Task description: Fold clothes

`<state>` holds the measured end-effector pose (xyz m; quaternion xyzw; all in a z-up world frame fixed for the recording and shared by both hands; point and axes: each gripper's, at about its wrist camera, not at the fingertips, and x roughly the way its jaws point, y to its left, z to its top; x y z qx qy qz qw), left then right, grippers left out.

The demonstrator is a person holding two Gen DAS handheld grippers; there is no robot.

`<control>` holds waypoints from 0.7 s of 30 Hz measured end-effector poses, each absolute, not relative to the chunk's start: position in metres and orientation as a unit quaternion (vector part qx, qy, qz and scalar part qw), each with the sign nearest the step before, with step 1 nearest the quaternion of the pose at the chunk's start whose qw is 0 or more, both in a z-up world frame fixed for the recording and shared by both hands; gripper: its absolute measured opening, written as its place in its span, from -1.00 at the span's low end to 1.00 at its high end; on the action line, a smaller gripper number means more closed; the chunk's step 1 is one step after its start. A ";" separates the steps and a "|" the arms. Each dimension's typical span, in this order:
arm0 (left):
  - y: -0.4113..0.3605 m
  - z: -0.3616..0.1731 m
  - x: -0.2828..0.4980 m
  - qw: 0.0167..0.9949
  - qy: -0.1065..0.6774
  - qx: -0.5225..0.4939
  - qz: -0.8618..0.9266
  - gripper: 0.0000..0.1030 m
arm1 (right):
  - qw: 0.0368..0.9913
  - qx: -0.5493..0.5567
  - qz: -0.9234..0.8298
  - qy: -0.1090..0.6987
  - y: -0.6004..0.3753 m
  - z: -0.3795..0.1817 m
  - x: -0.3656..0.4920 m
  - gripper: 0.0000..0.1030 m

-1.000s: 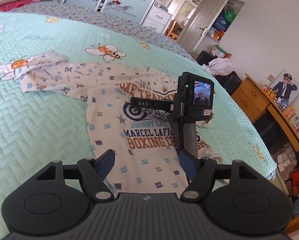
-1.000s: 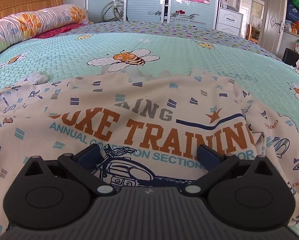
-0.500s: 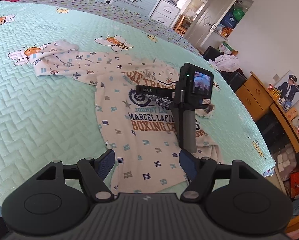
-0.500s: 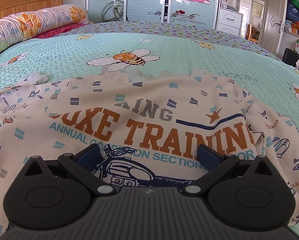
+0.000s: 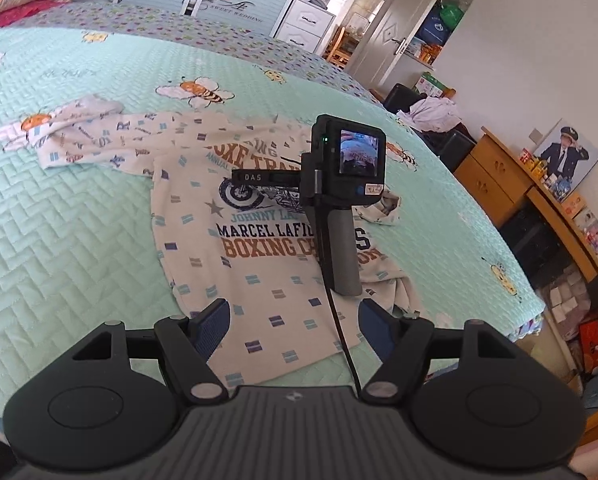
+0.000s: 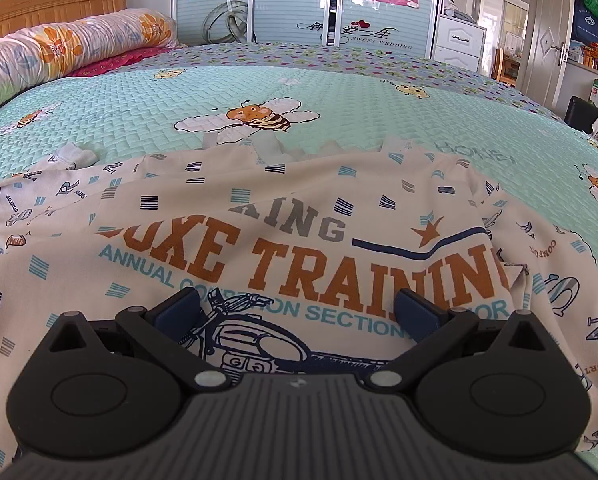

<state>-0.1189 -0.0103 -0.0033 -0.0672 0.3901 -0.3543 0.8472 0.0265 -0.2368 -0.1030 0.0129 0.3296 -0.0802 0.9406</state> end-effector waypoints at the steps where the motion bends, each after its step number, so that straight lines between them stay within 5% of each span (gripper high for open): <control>1: -0.013 0.001 -0.118 0.852 0.383 -0.060 -0.352 0.43 | 0.941 0.013 -0.080 0.330 -0.237 -0.103 0.027 0.99; 5: -0.022 0.038 -0.111 0.878 0.326 -0.041 -0.348 0.43 | 0.941 0.013 -0.080 0.330 -0.237 -0.103 0.027 0.99; 7: -0.025 0.058 -0.109 0.888 0.294 -0.035 -0.353 0.27 | 0.941 0.013 -0.080 0.330 -0.237 -0.103 0.027 0.99; 8: -0.026 0.063 -0.108 0.893 0.284 -0.027 -0.349 0.05 | 0.941 0.013 -0.080 0.330 -0.237 -0.103 0.027 0.99; 9: -0.026 0.061 -0.105 0.896 0.286 -0.021 -0.339 -0.62 | 0.941 0.013 -0.080 0.330 -0.237 -0.103 0.027 0.99; 10: -0.026 0.053 -0.102 0.897 0.297 -0.016 -0.327 -0.98 | 0.941 0.013 -0.080 0.330 -0.237 -0.103 0.026 0.99; 16: -0.021 -0.024 -0.083 0.877 0.401 0.008 -0.264 -0.83 | 0.941 0.013 -0.080 0.330 -0.237 -0.103 0.026 0.99; 17: -0.019 -0.034 -0.080 0.871 0.415 0.002 -0.263 -0.73 | 0.941 0.013 -0.080 0.330 -0.237 -0.103 0.026 0.99; 19: -0.017 -0.050 -0.076 0.861 0.437 -0.011 -0.260 -0.01 | 0.941 0.013 -0.080 0.330 -0.237 -0.103 0.026 0.99; 21: -0.019 -0.053 -0.073 0.864 0.432 -0.018 -0.260 0.08 | 0.941 0.013 -0.080 0.330 -0.237 -0.103 0.026 0.99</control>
